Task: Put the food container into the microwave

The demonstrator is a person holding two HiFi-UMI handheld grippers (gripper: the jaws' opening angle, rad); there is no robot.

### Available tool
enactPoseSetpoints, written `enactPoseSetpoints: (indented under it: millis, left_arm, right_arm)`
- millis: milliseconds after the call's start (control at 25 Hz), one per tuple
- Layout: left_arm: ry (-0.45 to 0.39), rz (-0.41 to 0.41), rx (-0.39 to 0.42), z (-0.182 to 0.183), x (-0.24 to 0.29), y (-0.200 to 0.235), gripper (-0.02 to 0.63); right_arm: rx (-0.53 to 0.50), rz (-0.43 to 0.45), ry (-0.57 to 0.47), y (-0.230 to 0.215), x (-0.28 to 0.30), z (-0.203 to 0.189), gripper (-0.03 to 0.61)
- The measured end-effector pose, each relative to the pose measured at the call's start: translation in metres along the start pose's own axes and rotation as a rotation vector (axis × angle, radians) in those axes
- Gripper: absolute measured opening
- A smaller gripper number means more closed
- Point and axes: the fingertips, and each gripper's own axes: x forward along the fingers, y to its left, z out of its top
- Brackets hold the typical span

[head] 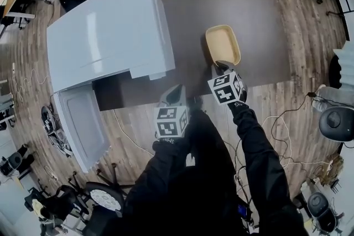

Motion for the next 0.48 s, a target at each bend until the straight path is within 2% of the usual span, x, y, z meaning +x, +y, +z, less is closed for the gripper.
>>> enactPoseSetpoints:
  millis: [240, 480]
  left_arm:
    - [-0.010, 0.005, 0.000, -0.002, -0.012, 0.001, 0.034]
    - [-0.058, 0.013, -0.020, 0.000, -0.032, -0.003, 0.034]
  right_arm:
    - [-0.037, -0.038, -0.018, 0.002, -0.014, 0.001, 0.037]
    - [-0.055, -0.084, -0.049, 0.013, -0.045, 0.005, 0.035]
